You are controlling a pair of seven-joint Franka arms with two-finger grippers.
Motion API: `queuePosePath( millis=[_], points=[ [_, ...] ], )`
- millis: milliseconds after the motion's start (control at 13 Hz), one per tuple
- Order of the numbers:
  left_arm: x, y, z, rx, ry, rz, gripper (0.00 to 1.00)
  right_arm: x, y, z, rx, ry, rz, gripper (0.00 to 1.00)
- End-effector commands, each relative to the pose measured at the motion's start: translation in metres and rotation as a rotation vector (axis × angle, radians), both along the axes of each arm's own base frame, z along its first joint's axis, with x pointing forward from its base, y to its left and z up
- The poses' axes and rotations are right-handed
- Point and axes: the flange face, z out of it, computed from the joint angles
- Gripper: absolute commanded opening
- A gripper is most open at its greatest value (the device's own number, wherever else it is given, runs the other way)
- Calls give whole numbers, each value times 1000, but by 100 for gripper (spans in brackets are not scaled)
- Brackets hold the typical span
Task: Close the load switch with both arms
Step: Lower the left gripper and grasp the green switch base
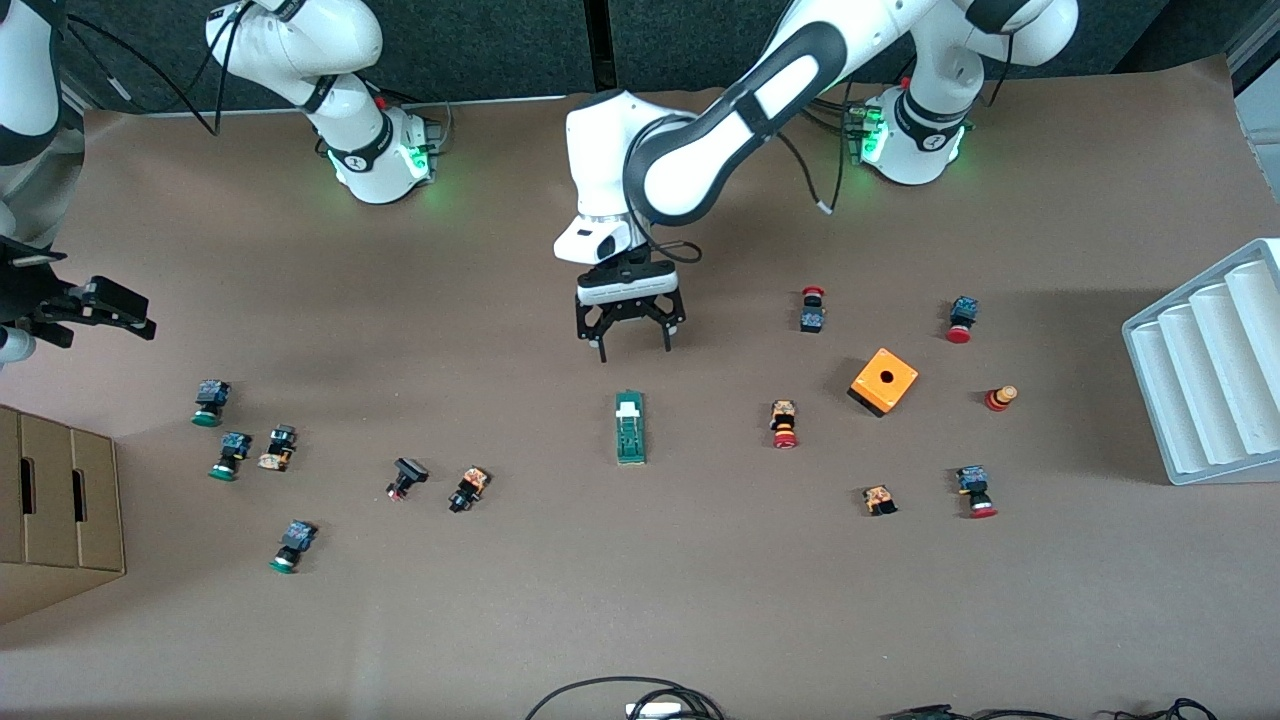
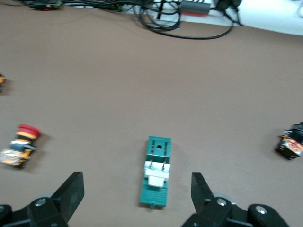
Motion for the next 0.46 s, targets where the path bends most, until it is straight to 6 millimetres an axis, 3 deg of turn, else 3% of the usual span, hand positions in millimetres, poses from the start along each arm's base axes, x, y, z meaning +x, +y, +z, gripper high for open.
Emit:
queuePosePath(
  millis=[0,386],
  points=[
    [-7,6,-35,-26,-77,-33,100,4,-1,3,-1,-5,-1,100],
    [-16,1,-97,-21,-190,-103,100,4,-1,3,-1,-5,-1,100]
  ],
)
